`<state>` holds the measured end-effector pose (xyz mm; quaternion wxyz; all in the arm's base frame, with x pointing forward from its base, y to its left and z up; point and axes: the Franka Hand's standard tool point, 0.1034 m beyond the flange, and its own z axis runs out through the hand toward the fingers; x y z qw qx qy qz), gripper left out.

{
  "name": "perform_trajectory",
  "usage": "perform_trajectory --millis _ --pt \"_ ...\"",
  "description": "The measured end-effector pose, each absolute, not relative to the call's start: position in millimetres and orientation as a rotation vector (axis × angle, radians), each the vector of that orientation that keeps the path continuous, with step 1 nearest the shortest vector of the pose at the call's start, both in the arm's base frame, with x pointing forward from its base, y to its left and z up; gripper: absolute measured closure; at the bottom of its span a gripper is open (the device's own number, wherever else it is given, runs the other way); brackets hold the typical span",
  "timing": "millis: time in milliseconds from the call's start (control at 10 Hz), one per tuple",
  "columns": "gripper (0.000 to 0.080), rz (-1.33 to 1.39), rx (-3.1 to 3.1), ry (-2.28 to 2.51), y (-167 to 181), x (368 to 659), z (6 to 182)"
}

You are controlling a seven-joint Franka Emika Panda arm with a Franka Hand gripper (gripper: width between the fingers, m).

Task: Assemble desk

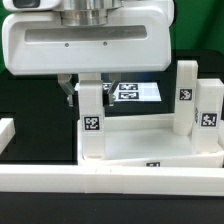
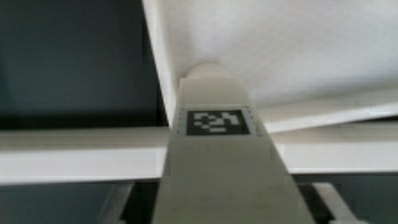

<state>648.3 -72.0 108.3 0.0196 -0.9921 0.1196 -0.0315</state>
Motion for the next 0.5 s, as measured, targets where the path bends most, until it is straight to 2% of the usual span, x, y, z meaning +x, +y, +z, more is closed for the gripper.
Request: perform_trajectory --millis 500 --pt "0.0509 -0.066 -2.867 1.147 -74.7 648.9 107.3"
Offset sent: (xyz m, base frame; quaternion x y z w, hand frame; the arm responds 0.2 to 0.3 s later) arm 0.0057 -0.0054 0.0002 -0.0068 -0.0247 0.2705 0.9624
